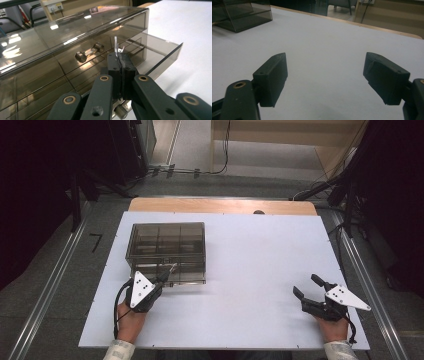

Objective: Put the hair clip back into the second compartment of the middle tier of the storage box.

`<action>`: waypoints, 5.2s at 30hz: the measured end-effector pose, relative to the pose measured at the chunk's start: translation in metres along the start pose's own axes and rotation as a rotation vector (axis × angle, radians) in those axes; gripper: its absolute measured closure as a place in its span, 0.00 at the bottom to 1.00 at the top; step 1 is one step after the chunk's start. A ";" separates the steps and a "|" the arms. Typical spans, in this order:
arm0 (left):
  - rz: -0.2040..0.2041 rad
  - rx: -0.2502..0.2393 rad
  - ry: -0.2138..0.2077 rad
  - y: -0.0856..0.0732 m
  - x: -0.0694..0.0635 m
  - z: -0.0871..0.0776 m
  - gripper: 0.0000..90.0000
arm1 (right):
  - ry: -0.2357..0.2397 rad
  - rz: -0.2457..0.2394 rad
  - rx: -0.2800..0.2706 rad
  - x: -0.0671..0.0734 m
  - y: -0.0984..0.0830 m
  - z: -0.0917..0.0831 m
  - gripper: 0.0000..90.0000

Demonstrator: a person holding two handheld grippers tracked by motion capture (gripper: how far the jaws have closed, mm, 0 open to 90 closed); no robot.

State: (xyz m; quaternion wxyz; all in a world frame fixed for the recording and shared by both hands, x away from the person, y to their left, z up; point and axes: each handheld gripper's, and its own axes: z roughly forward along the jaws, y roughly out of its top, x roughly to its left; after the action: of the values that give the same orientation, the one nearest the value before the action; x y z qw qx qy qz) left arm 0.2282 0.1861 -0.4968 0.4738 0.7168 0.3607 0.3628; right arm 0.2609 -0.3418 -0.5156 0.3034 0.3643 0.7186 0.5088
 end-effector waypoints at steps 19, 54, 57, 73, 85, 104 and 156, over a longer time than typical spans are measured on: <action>0.002 0.048 0.024 -0.004 0.001 0.004 0.99 | 0.000 0.000 0.000 0.000 0.000 0.000 0.20; 0.001 0.046 0.003 -0.004 0.001 0.004 0.92 | 0.000 0.000 0.002 0.000 0.000 0.000 0.20; -0.005 0.037 0.001 -0.004 0.002 0.004 0.89 | -0.001 0.001 0.001 0.000 0.000 0.000 0.20; -0.032 0.001 -0.047 -0.006 0.006 -0.002 0.60 | 0.000 0.001 0.001 0.000 0.000 0.000 0.20; -0.062 -0.010 -0.072 -0.011 0.017 -0.012 0.46 | 0.001 0.000 0.001 0.000 0.000 0.000 0.20; -0.142 -0.050 -0.102 -0.029 0.046 -0.043 0.28 | 0.000 -0.006 -0.005 0.001 0.000 -0.001 0.20; -0.241 -0.020 -0.020 -0.058 0.076 -0.062 0.10 | -0.001 -0.005 -0.019 0.000 -0.001 -0.002 0.16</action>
State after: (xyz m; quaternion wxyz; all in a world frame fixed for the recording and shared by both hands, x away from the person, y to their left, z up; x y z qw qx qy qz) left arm 0.2005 0.2940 -0.5197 0.5249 0.6670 0.4357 0.2995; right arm 0.2594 -0.3427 -0.5159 0.3085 0.3598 0.7147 0.5144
